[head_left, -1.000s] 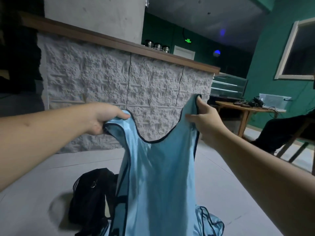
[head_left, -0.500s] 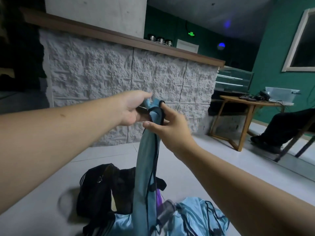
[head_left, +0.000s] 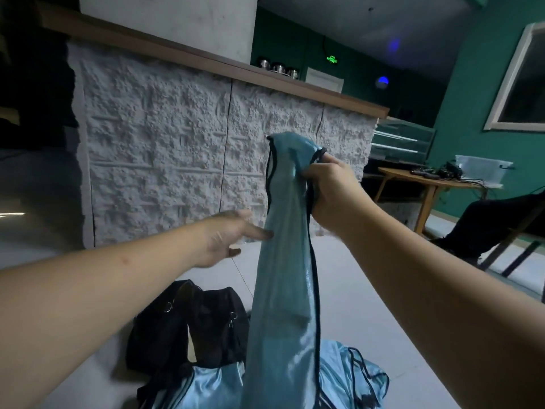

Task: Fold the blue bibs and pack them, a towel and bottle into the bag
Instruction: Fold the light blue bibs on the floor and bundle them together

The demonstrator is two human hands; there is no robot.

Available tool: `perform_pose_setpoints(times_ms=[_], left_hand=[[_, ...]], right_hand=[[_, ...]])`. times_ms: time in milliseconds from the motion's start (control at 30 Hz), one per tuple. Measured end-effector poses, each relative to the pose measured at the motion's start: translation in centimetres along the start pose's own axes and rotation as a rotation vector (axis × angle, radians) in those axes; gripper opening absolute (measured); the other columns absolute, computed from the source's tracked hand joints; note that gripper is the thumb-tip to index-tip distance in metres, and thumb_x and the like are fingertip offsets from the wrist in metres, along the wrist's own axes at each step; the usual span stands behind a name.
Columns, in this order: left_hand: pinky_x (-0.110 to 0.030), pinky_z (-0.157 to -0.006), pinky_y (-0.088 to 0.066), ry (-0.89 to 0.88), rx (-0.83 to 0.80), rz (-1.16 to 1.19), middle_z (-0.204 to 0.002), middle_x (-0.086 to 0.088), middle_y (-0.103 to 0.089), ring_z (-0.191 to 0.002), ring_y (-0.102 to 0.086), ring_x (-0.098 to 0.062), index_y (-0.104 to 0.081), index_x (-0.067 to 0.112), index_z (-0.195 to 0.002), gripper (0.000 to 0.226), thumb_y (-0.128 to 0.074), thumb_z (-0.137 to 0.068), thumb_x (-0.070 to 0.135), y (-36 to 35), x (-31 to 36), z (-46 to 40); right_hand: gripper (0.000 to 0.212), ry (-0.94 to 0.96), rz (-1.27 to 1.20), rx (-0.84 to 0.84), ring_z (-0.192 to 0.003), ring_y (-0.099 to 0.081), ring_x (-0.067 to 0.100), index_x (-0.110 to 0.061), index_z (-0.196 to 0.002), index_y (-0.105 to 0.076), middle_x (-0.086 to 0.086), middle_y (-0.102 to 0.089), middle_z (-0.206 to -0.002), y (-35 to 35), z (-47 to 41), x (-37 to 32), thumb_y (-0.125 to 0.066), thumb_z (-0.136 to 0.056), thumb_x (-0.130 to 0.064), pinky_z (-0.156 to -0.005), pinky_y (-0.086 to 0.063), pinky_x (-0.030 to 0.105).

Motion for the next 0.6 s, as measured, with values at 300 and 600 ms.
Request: perform_pose_setpoints(times_ms=[300,600], left_hand=[[-0.048,-0.108,-0.049,-0.039,-0.205,0.098,-0.122,-0.010,-0.075,-0.114,-0.071,-0.029,-0.073,0.010,-0.121,0.077,-0.099,-0.051,0.031,-0.4,-2.6,0.3],[-0.053,-0.106,-0.049,0.006,-0.170,0.097,-0.123,-0.020,-0.072,-0.114,-0.070,-0.038,-0.062,0.004,-0.131,0.074,-0.094,-0.065,0.014,2.9,-2.6,1.7]], right_hand=[[0.059,-0.042,-0.006,-0.223,-0.094,-0.071,0.033,-0.017,-0.132,-0.061,0.018,-0.069,-0.120,1.3,0.3,-1.7,-0.046,-0.085,0.016,-0.095,-0.055,0.052],[0.054,-0.064,0.379,-0.091,-0.093,-0.075,0.036,-0.015,-0.119,-0.063,0.018,-0.072,-0.110,4.4,-0.3,-0.5,-0.063,-0.080,0.023,-0.078,-0.063,0.049]])
Point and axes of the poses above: each hand's wrist, its own z-axis away from the middle knuckle, its own y-axis out of the back of the hand, x = y × z, the point moved 1 cm from there along -z, towards the middle knuckle
